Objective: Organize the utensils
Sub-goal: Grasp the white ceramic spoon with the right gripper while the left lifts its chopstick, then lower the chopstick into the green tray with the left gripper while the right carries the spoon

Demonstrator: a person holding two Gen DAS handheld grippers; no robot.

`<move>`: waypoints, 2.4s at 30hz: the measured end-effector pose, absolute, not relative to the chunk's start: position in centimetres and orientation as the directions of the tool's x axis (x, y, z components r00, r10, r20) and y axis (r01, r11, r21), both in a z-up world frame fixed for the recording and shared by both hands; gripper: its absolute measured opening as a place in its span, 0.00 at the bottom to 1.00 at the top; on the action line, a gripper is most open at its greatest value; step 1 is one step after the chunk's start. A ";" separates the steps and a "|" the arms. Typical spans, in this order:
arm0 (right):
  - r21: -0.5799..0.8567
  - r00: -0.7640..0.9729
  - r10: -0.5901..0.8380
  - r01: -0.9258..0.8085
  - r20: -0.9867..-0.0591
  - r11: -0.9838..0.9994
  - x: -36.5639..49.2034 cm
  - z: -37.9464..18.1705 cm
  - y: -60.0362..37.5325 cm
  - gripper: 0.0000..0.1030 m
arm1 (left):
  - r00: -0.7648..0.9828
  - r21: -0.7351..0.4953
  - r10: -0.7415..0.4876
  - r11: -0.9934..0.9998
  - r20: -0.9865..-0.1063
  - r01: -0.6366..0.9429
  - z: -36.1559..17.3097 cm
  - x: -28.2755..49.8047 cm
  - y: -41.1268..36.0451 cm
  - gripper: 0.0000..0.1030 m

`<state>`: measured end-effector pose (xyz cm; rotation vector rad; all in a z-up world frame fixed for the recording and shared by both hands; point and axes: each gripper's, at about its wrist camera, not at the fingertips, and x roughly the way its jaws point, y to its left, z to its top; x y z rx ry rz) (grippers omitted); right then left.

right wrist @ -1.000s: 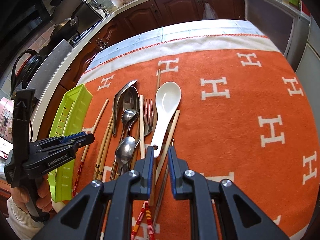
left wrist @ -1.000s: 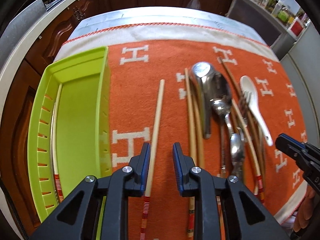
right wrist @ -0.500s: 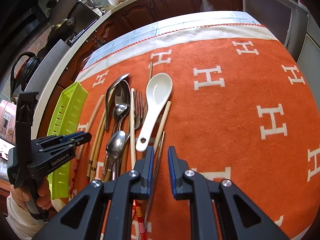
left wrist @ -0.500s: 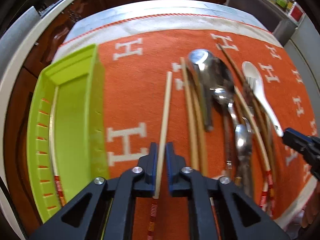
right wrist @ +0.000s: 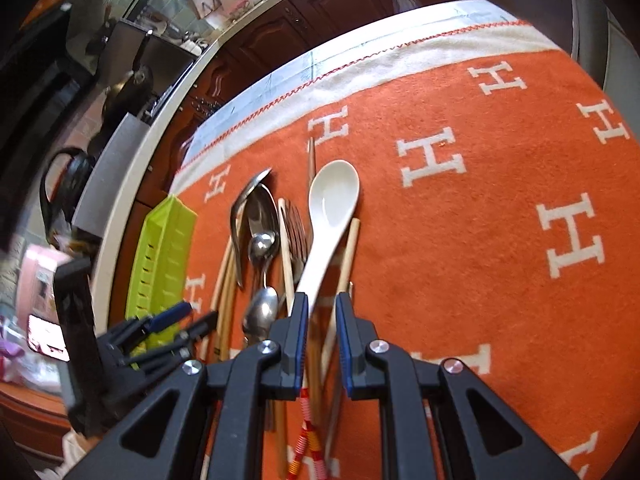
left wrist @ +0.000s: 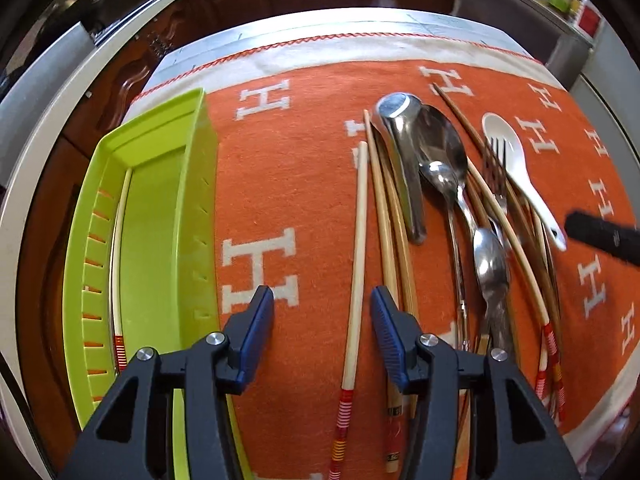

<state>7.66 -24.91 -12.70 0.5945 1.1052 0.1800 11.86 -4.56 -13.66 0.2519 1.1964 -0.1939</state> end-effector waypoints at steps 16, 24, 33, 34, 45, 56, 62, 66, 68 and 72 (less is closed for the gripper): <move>0.646 0.411 0.523 0.260 -0.747 0.718 10.8 -16.0 -24.8 0.12 | 0.338 0.014 -0.102 0.946 -0.936 0.323 -13.7 10.3 -5.2 0.03; 0.650 0.457 0.501 0.261 -0.734 0.714 9.5 -14.4 -25.1 0.05 | 0.379 -0.012 -0.123 0.960 -0.917 0.281 -11.7 10.4 -3.5 0.03; 0.640 0.497 0.465 0.273 -0.733 0.718 7.6 -12.7 -25.0 0.05 | 0.477 -0.033 -0.166 0.961 -0.863 0.276 -5.8 8.3 -1.1 0.03; 0.640 0.500 0.462 0.272 -0.732 0.719 7.3 -12.5 -25.0 0.05 | 0.490 -0.032 -0.167 0.962 -0.856 0.272 -5.1 8.2 -0.6 0.03; 0.634 0.535 0.471 0.166 -0.702 0.755 6.2 -8.0 -20.9 0.05 | 0.570 0.019 -0.082 0.986 -0.817 0.169 -1.9 9.4 6.2 0.03; 0.562 0.493 0.487 0.004 -0.721 0.827 9.6 -5.0 -11.4 0.05 | 0.502 -0.082 -0.123 0.991 -0.856 0.102 -7.8 12.8 9.8 0.03; 0.530 0.459 0.474 -0.007 -0.751 0.848 12.8 -6.2 -7.1 0.05 | 0.470 -0.073 -0.093 0.996 -0.878 0.061 -9.9 12.8 10.5 0.11; 0.506 0.438 0.453 0.006 -0.777 0.863 14.4 -7.4 -4.9 0.05 | 0.487 -0.058 -0.073 0.997 -0.870 0.046 -9.7 12.3 10.8 0.24; 0.490 0.430 0.437 0.014 -0.790 0.871 15.1 -8.0 -3.9 0.05 | 0.505 -0.042 -0.056 0.998 -0.862 0.039 -9.3 12.1 11.0 0.27; 0.453 0.420 0.404 0.021 -0.813 0.891 16.4 -8.9 -2.3 0.06 | 0.525 -0.031 -0.032 0.999 -0.851 0.011 -8.6 11.9 11.6 0.33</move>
